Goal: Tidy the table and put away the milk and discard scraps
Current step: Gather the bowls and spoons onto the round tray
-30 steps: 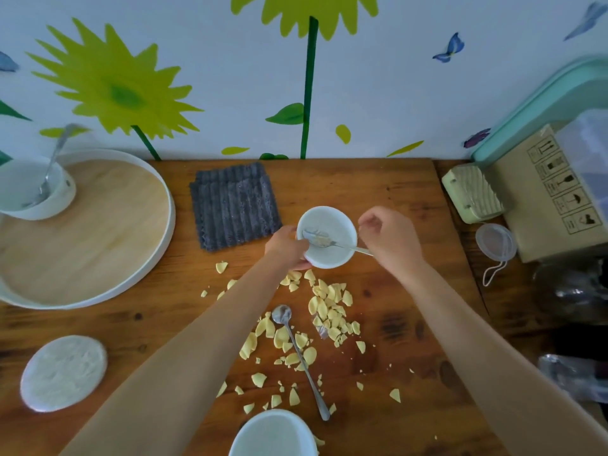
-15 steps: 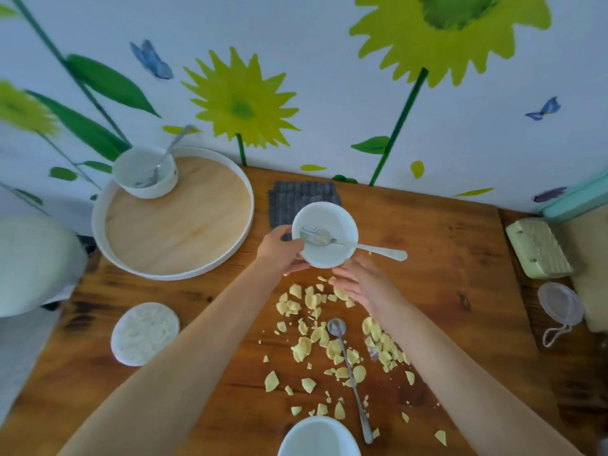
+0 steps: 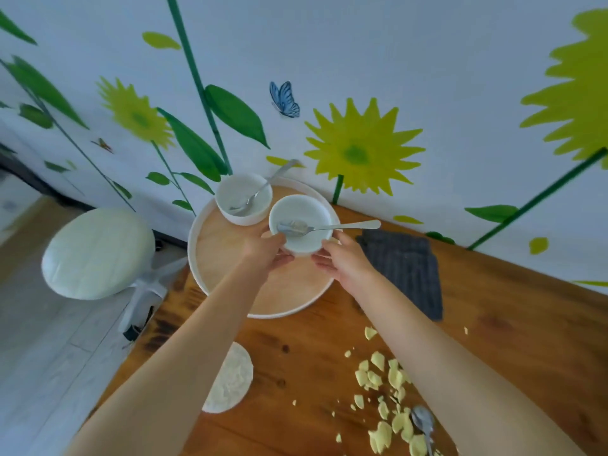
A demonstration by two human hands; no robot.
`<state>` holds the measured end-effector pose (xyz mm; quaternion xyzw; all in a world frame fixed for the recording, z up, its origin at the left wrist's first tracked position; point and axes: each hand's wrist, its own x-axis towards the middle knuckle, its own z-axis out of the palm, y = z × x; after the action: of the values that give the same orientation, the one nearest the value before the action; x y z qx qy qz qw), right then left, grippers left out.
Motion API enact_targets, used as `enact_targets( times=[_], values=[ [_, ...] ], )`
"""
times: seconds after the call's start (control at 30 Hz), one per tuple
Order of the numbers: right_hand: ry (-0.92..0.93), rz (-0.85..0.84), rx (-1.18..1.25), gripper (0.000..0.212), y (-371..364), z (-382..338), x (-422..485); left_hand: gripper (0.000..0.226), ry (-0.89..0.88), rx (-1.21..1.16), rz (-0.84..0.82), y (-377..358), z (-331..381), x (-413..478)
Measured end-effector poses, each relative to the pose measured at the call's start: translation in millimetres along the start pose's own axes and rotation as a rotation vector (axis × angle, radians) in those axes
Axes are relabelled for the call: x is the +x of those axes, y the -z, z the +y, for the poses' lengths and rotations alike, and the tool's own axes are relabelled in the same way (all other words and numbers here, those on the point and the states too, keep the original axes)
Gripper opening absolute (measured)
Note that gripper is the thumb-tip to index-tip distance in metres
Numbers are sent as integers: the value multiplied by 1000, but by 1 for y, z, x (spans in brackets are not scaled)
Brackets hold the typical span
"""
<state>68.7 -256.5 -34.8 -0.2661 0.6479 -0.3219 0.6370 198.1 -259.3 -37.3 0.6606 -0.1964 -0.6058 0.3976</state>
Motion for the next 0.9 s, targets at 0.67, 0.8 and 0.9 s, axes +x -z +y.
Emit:
enact_targets(
  times=[0.67,0.8,0.9],
  values=[
    [43,126,-128,38,-14,-13,77,33,-31,2,3,-17,4,70],
    [8,20,32,35,-8,-19,66,39,-42,-3,-2,-18,4,62],
    [-9,-28,166,38,1,-17,49,40,7,0,-13,-20,3,44]
  ],
)
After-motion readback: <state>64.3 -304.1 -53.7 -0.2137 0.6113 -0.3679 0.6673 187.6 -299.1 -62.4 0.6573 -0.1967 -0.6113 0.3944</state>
